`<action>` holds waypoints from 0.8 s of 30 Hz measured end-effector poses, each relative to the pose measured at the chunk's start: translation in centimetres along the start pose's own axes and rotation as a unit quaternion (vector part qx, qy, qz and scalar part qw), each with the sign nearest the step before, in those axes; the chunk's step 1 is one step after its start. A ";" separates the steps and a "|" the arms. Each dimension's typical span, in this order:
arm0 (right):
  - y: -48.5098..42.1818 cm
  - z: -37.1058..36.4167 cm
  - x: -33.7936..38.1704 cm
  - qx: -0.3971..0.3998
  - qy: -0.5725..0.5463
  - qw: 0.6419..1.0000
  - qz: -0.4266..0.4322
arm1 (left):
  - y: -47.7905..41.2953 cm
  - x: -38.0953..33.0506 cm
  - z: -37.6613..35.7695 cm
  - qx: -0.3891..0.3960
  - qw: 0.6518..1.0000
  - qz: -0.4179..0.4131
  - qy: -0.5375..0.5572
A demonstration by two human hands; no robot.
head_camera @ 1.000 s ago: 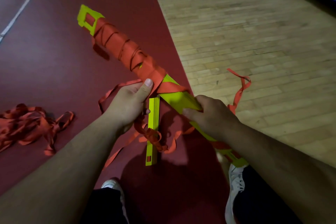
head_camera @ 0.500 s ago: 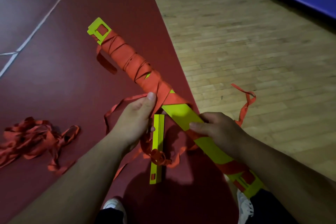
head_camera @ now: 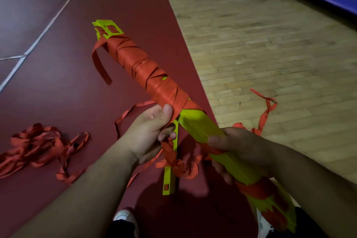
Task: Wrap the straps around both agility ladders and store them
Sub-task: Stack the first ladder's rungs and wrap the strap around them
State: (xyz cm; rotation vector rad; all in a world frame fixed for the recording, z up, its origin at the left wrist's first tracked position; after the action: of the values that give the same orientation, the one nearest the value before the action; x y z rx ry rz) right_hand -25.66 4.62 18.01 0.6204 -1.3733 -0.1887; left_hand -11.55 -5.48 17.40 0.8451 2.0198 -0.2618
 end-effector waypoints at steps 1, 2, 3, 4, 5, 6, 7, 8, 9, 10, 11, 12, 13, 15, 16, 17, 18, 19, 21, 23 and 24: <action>-0.1 -0.1 0.0 0.003 0.000 1.000 0.001 | -0.1 0.0 0.1 -0.032 0.999 -0.011 -0.014; -0.2 -0.1 0.1 -0.003 0.019 1.000 0.009 | -0.2 0.0 0.2 -0.073 0.997 -0.022 -0.027; -0.4 0.1 0.2 -0.019 0.059 0.998 0.021 | -0.2 -0.1 0.4 -0.111 0.992 -0.038 -0.036; -0.5 0.4 0.4 -0.042 0.105 0.993 0.031 | -0.3 -0.3 0.4 -0.139 0.988 -0.051 -0.041; -0.6 0.7 0.4 -0.063 0.148 0.986 0.036 | -0.4 -0.3 0.4 -0.160 0.984 -0.059 -0.045; -0.7 0.8 0.4 -0.079 0.186 0.979 0.034 | -0.5 -0.3 0.4 -0.180 0.980 -0.063 -0.051; -0.8 0.8 0.3 -0.098 0.228 0.969 0.026 | -0.4 -0.3 0.7 -0.201 0.975 -0.066 -0.059; -0.9 0.8 0.1 -0.124 0.275 0.953 0.020 | -0.4 -0.3 0.9 -0.222 0.970 -0.068 -0.067; -1.0 0.9 0.0 -0.157 0.316 0.935 0.018 | -0.4 -0.2 1.2 -0.236 0.966 -0.071 -0.080; -1.2 1.0 -0.1 -0.193 0.345 0.918 0.022 | -0.3 -0.2 1.4 -0.243 0.963 -0.071 -0.098; -1.2 1.2 -0.1 -0.224 0.365 0.903 0.030 | -0.3 -0.2 1.4 -0.241 0.960 -0.072 -0.124; -1.3 1.4 -0.1 -0.247 0.382 0.890 0.033 | -0.3 -0.3 1.2 -0.227 0.959 -0.072 -0.155; -1.2 1.8 -0.2 -0.266 0.396 0.878 0.030 | -0.4 -0.4 0.9 -0.201 0.959 -0.073 -0.184; -1.0 2.8 -0.3 -0.280 0.406 0.870 0.016 | -0.4 -0.5 0.2 -0.144 0.962 -0.070 -0.220; -0.9 3.1 -0.2 -0.276 0.398 0.875 0.010 | -0.4 -0.6 0.1 -0.125 0.962 -0.068 -0.234; -0.7 3.3 -0.1 -0.269 0.382 0.884 0.007 | -0.4 -0.7 0.1 -0.110 0.960 -0.069 -0.248; -0.7 3.3 -0.1 -0.260 0.358 0.897 0.006 | -0.5 -0.7 0.1 -0.096 0.959 -0.068 -0.256; -0.7 3.3 0.0 -0.252 0.329 0.910 0.007 | -0.5 -0.8 0.1 -0.086 0.960 -0.067 -0.259; -0.8 3.1 -0.2 -0.238 0.284 0.929 0.010 | -0.7 -1.0 0.3 -0.089 0.963 -0.064 -0.245; -0.9 2.9 -0.4 -0.221 0.250 0.943 0.015 | -0.6 -0.9 0.5 -0.096 0.973 -0.057 -0.204; -0.9 2.6 -0.3 -0.206 0.233 0.950 0.021 | -0.6 -0.8 0.4 -0.094 0.978 -0.048 -0.180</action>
State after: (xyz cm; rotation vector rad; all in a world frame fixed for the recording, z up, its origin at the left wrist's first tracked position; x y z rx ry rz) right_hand -27.96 3.23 17.42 0.2583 -0.8509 -0.2682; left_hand -11.38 -6.48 17.73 0.5376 1.7153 -0.2541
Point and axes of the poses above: each hand's wrist, its own y-axis away from the middle knuckle, its own z-axis out of the back of the hand, x = y × z, the point moved 7 cm from there along -y, towards the middle knuckle, and after that the axes turned 10 degrees about y, right-handed, at the moved point
